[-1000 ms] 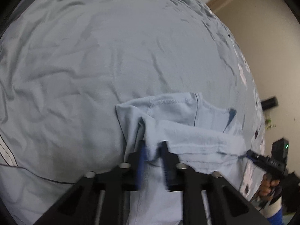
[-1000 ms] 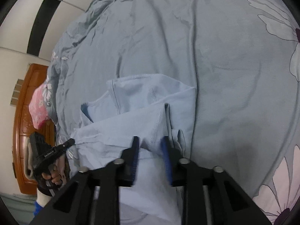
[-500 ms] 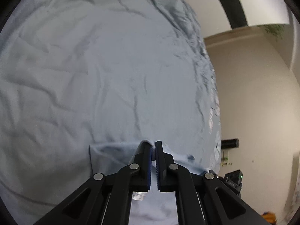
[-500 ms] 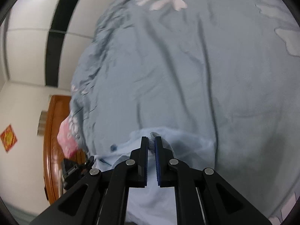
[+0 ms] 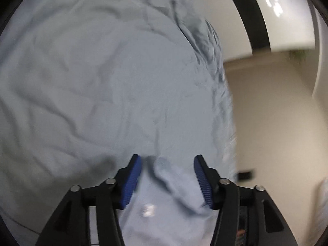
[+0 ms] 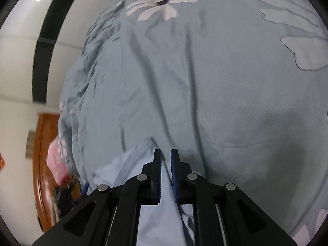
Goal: Fold clothes
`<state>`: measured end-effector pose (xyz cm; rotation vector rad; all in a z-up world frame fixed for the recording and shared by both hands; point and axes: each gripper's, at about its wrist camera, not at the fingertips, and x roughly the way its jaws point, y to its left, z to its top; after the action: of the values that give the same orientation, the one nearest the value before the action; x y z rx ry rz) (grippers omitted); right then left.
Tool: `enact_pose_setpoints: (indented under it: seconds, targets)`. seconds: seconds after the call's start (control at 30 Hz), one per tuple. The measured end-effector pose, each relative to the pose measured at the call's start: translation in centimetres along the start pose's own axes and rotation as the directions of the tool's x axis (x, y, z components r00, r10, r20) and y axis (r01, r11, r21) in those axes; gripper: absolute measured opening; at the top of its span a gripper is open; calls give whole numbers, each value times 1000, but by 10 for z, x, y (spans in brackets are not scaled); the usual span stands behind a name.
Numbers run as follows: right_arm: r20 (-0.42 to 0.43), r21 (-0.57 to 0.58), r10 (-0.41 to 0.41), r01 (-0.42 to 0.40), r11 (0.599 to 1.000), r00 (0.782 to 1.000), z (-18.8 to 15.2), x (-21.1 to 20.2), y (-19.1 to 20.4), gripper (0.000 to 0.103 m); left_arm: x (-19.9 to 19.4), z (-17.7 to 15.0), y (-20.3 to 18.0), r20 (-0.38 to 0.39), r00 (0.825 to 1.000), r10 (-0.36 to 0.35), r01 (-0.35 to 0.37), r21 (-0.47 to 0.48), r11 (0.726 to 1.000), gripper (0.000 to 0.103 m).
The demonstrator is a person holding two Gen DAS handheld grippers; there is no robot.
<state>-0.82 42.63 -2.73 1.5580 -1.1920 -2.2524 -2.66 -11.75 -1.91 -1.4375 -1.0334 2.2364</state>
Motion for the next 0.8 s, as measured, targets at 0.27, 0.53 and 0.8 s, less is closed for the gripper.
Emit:
enact_pose_setpoints:
  seconds: [0.27,0.53,0.8]
  targets:
    - [-50,-170,-100,90,981,994,-9,31,33,24,40,-20,-38,-52,965,258,-225,347,911,60]
    - [-22,-192,-76,70,979,997,-2,37,40,24,64,-14,-50,-47,974,220,-184,396,900,44]
    - [31,-195,28,-22,981,999,-10,13,43,1,43,-10,-59,16,991,130,-127,376,918,3]
